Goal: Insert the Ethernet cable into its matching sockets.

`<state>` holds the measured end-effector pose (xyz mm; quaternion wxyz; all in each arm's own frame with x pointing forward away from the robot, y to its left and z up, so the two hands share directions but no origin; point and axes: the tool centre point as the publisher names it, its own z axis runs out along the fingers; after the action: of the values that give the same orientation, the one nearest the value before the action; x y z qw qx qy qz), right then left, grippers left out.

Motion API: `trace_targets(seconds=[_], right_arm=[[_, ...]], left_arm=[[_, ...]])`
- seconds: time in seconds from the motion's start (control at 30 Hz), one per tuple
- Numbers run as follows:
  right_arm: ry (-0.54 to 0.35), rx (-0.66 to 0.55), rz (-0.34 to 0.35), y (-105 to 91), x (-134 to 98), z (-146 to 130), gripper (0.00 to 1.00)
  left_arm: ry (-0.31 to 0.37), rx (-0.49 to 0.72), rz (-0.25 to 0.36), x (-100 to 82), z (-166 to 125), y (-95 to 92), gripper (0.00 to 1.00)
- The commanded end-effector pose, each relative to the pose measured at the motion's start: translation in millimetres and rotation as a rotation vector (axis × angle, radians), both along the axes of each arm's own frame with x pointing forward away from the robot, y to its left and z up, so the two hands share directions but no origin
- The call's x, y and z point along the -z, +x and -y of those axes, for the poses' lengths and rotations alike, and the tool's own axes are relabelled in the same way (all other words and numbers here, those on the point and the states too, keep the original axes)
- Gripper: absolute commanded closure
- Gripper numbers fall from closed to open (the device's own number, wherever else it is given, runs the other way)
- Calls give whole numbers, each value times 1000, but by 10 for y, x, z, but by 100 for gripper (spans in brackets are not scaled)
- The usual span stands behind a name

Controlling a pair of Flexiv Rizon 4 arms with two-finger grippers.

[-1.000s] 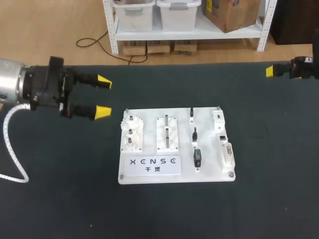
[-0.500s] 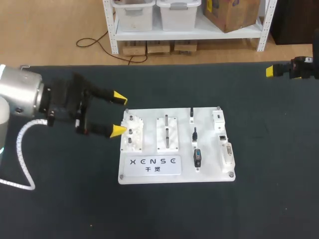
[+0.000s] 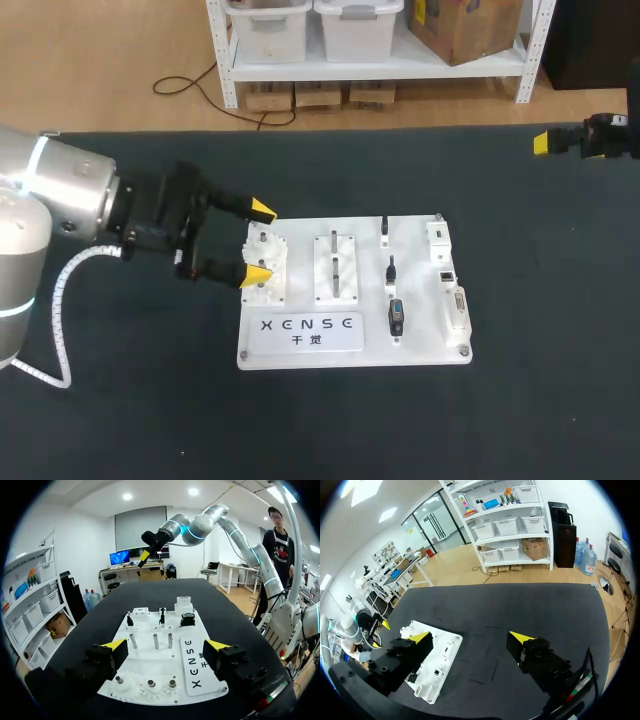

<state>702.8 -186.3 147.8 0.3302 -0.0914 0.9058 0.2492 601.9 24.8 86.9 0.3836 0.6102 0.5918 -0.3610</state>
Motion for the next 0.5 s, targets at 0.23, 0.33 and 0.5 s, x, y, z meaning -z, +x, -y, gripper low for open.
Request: trace_targets(seconds=[0.23, 0.33, 0.5], right_arm=[[0, 0, 0, -2, -2, 0, 0], [0, 0, 0, -2, -2, 0, 0], [0, 0, 0, -2, -2, 0, 0]], left_arm=[[2, -23, -25, 61, 59, 56, 0], [2, -23, -25, 61, 59, 56, 0], [2, -23, -25, 61, 59, 56, 0]])
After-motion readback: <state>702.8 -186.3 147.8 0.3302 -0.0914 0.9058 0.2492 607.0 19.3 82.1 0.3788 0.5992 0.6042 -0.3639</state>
